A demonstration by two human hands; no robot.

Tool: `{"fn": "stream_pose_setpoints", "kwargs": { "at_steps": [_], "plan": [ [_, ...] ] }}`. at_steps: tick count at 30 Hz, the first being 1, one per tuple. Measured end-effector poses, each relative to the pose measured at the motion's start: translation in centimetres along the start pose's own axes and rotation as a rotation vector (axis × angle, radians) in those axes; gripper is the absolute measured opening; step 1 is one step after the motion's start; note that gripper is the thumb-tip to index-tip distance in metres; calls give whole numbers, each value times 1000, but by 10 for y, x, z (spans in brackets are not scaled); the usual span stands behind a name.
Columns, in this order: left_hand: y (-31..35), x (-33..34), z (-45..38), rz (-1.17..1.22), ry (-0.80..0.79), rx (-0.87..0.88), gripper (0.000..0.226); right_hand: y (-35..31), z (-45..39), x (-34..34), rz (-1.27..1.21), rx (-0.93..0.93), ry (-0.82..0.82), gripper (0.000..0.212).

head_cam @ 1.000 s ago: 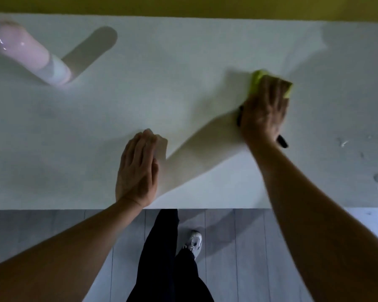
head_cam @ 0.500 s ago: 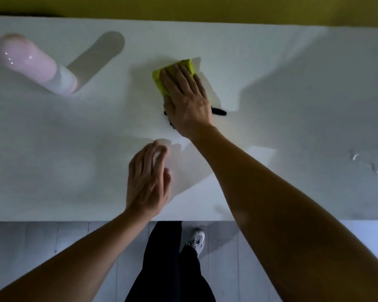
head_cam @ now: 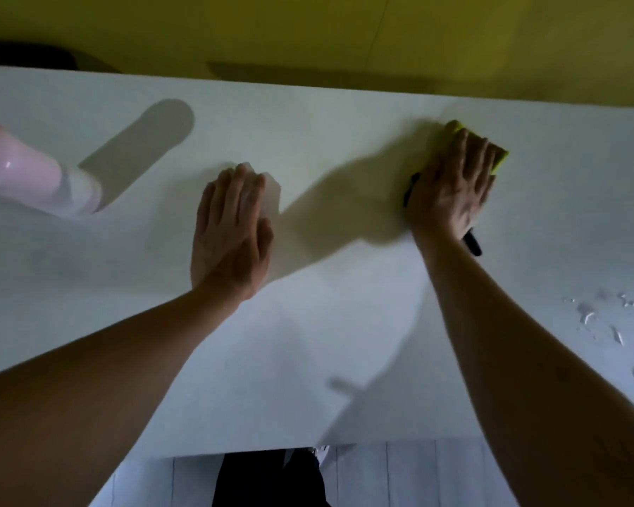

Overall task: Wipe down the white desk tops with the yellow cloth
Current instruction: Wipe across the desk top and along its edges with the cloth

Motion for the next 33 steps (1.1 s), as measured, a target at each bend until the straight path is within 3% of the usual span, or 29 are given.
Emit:
{"fn": "stream_pose_setpoints", "kwargs": {
  "at_steps": [3, 6, 10, 13, 17, 20, 22, 24, 28, 30, 33],
  "plan": [
    [1, 0, -1, -23, -13, 0, 61, -86, 39, 32, 26, -297, -117, 68],
    [0, 2, -1, -35, -9, 12, 64, -173, 87, 61, -14, -623, -190, 58],
    [0, 0, -4, -44, 12, 20, 63, -193, 94, 66, -48, -768, -205, 57],
    [1, 1, -6, -36, 6, 24, 63, -160, 45, 58, -2, -649, -181, 61],
    [-1, 4, -7, -39, -16, 20, 63, -70, -55, 25, 26, -186, -73, 61],
    [0, 3, -6, -28, 5, 22, 62, -34, -76, 9, -18, 60, -7, 61],
    [2, 1, -5, -25, 22, 24, 62, -47, -63, 14, -6, 100, -20, 62],
    [1, 0, -5, -36, 23, 22, 62, -101, -31, 31, -78, -36, -97, 62],
    [-3, 1, -5, -46, 11, 16, 62, -244, 84, 73, -15, -703, -216, 58],
    [-4, 2, -6, -47, 7, 13, 63, -261, 97, 81, -6, -763, -245, 58],
    [-2, 2, -5, -47, 26, 20, 62, -232, 74, 76, 2, -758, -234, 58]
  ]
}}
Point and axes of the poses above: each hand's wrist, its own z-axis away from the middle knuckle, its own x-axis out of the palm, y = z × x, the point moved 10 cm from there along -z, towards the middle knuckle, and after that the axes turned 12 degrees about x, right-handed, at the moved point
